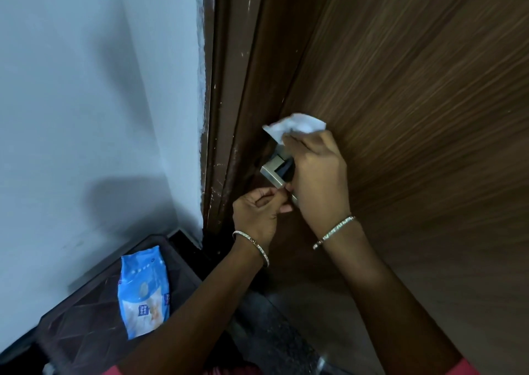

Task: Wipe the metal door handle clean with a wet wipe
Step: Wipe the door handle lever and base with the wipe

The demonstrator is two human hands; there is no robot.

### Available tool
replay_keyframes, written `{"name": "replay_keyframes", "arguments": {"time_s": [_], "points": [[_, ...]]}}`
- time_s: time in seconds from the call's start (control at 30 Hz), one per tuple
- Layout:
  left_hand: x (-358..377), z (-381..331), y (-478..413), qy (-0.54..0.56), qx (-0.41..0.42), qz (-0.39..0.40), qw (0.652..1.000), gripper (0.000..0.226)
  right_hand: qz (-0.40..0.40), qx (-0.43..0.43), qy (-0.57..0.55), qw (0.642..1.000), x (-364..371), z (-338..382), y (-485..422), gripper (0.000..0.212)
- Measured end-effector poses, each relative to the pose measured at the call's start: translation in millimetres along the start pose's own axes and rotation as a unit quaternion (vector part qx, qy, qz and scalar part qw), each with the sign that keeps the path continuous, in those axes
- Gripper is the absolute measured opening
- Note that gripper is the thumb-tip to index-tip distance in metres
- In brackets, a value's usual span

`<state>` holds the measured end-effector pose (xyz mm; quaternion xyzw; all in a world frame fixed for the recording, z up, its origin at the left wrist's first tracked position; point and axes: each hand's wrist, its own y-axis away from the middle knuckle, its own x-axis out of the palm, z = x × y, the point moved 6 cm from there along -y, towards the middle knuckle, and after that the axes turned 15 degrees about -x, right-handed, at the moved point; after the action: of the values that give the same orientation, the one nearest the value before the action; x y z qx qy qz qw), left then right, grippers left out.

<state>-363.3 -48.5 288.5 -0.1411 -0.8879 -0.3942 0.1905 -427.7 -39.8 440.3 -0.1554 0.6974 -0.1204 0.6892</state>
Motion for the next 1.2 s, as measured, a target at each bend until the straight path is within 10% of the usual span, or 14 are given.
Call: {"name": "replay_keyframes", "arguments": {"time_s": [0.97, 1.2], "points": [[4.1, -0.1, 25.5, -0.012, -0.094, 0.052, 0.994, 0.043, -0.201, 0.016, -0.063, 0.978, -4.2, -17.3, 44.0, 0.026], [-16.3, -26.2, 36.4, -0.104, 0.049, -0.046, 0.992, 0.005, -0.157, -0.001, 0.043, 0.987, 4.2, -6.0, 13.9, 0.028]]}}
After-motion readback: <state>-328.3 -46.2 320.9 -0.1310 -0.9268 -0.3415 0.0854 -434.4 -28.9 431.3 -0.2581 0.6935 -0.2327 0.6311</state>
